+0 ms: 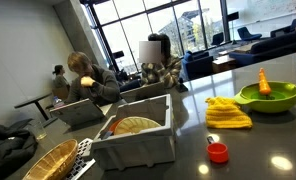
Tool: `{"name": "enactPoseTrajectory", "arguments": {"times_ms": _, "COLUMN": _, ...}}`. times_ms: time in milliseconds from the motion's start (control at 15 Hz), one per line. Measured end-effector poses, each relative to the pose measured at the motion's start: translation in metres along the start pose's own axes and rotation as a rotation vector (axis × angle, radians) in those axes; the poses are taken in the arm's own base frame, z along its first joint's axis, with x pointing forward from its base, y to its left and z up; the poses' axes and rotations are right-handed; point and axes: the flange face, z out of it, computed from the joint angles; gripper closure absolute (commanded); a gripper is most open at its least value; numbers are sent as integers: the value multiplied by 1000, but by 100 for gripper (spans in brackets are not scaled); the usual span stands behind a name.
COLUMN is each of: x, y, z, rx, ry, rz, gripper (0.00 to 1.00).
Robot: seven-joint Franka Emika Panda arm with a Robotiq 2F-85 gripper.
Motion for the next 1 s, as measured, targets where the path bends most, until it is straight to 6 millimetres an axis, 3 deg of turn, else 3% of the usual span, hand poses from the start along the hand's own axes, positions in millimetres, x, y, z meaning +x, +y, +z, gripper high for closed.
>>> {"name": "enactPoseTrajectory", "arguments": {"times_ms": 200, "x": 0, "y": 0, "z": 1, "rx": -36, "ry": 7, "rz": -47, "gripper": 99}}
{"name": "enactPoseTrajectory", "arguments": {"times_ms": 733, "x": 1, "y": 5, "z": -2, "rx": -135, "ry": -123, "rz": -445, "gripper": 99}}
{"name": "enactPoseTrajectory", "arguments": {"times_ms": 1000, "x": 6, "y": -3, "z": -12, "rx": -105, "ry": -102, "rz": -290, "gripper": 99}}
